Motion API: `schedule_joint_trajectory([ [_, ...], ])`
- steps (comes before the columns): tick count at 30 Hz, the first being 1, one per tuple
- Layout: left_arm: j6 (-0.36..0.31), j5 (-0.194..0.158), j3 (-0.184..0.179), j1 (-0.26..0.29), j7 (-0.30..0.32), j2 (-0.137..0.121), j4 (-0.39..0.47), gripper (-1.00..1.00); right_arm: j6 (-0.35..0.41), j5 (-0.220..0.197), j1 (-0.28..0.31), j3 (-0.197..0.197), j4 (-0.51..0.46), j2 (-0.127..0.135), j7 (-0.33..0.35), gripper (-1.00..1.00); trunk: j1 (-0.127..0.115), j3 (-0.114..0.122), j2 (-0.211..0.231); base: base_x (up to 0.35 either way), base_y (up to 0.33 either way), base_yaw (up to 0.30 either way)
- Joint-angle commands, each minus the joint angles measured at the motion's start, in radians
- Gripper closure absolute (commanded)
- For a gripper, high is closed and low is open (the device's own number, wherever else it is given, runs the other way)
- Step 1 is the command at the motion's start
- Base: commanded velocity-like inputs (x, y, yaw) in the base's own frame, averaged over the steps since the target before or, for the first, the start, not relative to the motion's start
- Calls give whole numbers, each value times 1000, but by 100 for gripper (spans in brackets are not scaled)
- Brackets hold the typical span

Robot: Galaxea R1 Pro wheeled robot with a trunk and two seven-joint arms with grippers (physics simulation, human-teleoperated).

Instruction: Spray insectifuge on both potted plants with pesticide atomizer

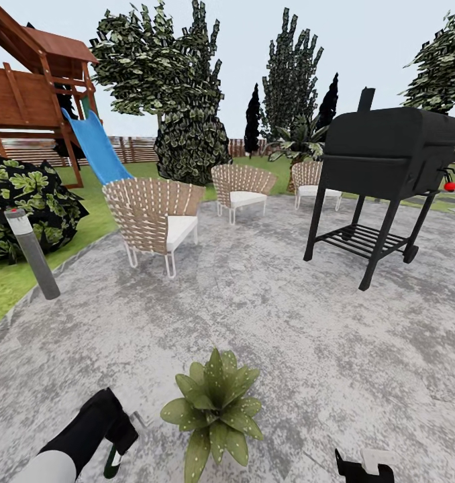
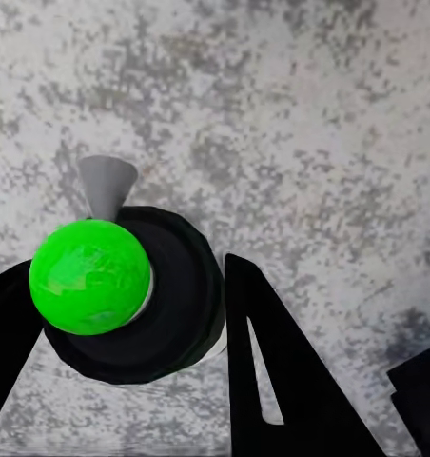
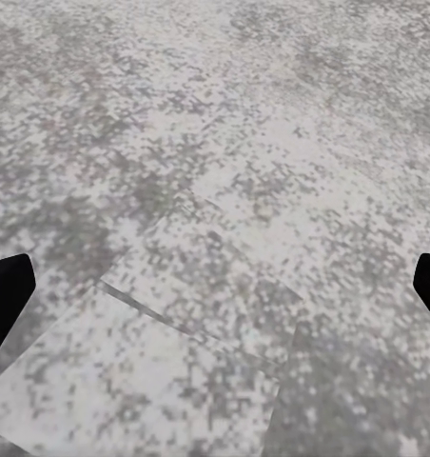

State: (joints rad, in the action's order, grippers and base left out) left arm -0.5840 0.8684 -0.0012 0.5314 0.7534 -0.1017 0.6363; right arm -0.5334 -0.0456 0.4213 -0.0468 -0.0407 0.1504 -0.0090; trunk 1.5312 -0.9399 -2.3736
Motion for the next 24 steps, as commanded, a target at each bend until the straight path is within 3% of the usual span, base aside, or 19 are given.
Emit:
schedule_joint_trajectory([
  [1, -4, 5, -1, 0, 12, -11, 0, 100, -3, -3, 1, -4, 1, 0, 3, -100, 0, -1, 0, 0, 0, 0],
  [2, -4, 6, -2, -3, 20, -32, -2, 100, -3, -3, 1, -4, 1, 0, 3, -100, 0, -1, 0, 0, 0, 0],
  [4, -4, 6, -4, -5, 26, -48, -5, 100, -3, -3, 1, -4, 1, 0, 3, -100, 0, -1, 0, 0, 0, 0],
  [5, -7, 8, -7, -6, 27, -47, -6, 100, -3, -3, 1, -4, 1, 0, 3, -100, 0, -1, 0, 0, 0, 0],
  [8, -14, 12, -75, 2, 33, -7, 0, 100, -3, -3, 1, -4, 1, 0, 3, -100, 0, -1, 0, 0, 0, 0],
  [9, -24, 15, -89, 5, 62, 0, 5, 100, -3, -3, 1, -4, 1, 0, 3, -100, 0, -1, 0, 0, 0, 0],
  [11, -50, 21, -97, 13, 131, -1, 9, 100, -3, -3, 1, -4, 0, 0, 3, -100, 0, -1, 0, 0, 0, 0],
  [14, -67, 44, -102, 34, 183, -12, 9, 100, -3, -3, 1, -4, 0, 0, 3, -100, 0, -1, 0, 0, 0, 0],
  [17, -70, 60, -101, 40, 199, -64, 8, 100, -3, -3, 1, -5, -1, 0, 3, -100, 0, -1, 0, 0, 0, 0],
  [19, -67, 63, -102, 34, 202, -85, 8, 100, -3, -3, 1, -5, -1, 0, 3, -100, 0, -1, 0, 0, 0, 0],
  [22, -70, 64, -106, 38, 214, -78, 10, 100, -3, -3, 1, -5, -1, 0, 3, -100, 0, -1, 0, 0, 0, 0],
  [24, -72, 82, -106, 52, 256, -66, 32, 100, -3, -3, 1, -5, -1, 0, 3, -100, 0, -1, 0, 0, 0, 0],
])
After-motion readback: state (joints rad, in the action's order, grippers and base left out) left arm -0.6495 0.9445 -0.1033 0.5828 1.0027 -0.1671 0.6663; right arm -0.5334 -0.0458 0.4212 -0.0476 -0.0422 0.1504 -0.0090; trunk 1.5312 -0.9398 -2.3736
